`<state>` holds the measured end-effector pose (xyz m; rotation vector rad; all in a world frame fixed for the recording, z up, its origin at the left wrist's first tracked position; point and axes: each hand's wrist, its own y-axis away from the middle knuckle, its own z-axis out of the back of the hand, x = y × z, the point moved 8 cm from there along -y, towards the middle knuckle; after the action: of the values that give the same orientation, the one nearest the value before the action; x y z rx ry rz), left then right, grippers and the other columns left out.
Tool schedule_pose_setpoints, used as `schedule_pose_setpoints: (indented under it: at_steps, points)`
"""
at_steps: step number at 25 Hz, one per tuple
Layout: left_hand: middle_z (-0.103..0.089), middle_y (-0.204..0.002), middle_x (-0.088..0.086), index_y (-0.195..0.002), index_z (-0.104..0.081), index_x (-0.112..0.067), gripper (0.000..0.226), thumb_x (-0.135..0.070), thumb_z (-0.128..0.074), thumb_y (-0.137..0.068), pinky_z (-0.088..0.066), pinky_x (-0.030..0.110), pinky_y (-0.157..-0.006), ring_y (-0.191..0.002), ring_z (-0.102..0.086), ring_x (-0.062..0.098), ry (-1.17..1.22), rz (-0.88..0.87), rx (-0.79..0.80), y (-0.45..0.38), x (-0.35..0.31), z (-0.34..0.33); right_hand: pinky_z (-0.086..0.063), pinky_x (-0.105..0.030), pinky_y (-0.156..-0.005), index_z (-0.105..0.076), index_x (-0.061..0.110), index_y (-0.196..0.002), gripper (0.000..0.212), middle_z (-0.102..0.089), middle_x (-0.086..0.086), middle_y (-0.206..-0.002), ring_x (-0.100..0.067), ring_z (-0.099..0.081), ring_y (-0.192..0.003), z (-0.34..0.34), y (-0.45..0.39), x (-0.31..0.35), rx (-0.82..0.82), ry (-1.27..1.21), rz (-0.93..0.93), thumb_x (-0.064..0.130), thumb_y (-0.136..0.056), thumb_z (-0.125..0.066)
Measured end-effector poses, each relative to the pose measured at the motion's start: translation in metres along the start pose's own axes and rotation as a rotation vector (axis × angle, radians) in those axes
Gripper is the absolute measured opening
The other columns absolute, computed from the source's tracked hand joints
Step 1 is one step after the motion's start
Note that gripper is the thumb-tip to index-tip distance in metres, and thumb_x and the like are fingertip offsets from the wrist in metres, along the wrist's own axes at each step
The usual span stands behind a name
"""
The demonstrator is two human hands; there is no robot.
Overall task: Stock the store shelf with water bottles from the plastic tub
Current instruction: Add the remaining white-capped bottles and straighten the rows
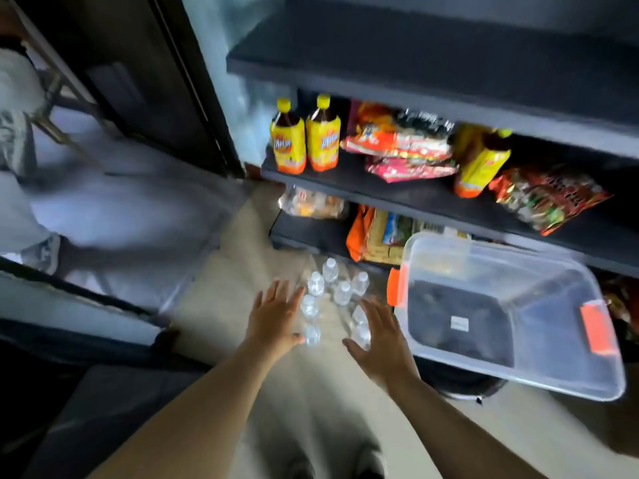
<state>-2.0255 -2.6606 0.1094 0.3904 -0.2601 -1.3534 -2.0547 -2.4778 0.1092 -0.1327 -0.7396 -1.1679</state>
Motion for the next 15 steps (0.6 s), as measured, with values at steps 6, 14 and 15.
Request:
schedule_pose_setpoints:
  at_steps: [6,14,15]
  points:
    - [-0.006,-0.159,0.009,-0.151,-0.005,-0.025,0.097,-0.049,-0.066,-0.079,-0.012,0.041,-0.117,-0.147,-0.006,0.026,0.099,0.048,0.025,-0.059,0.014,-0.169,-0.028,-0.043,-0.114,-0.034,0.013,-0.144,0.077,-0.030,-0.010,-0.152,-0.029,-0.026,-0.141,-0.129,-0.039,-0.113,0.039,0.026,-0.072,0.034,-0.079,-0.070]
    - [-0.024,-0.155,0.009,-0.149,-0.019,-0.019,0.098,-0.042,-0.076,-0.072,-0.021,0.034,-0.116,-0.143,-0.021,0.024,0.691,0.286,0.004,-0.140,0.037,-0.365,-0.026,-0.017,-0.103,-0.031,0.014,-0.145,0.086,-0.036,-0.006,-0.146,-0.020,-0.035,-0.133,-0.254,-0.088,-0.252,-0.070,-0.271,-0.304,0.021,-0.073,-0.079]
    - [-0.026,-0.154,0.008,-0.149,-0.021,-0.018,0.098,-0.040,-0.077,-0.072,-0.023,0.034,-0.115,-0.142,-0.024,0.024,0.739,0.291,-0.009,-0.152,0.038,-0.383,-0.028,-0.021,-0.105,-0.029,0.016,-0.145,0.087,-0.035,-0.005,-0.146,-0.019,-0.035,-0.133,-0.267,-0.096,-0.269,-0.096,-0.306,-0.330,0.021,-0.073,-0.079]
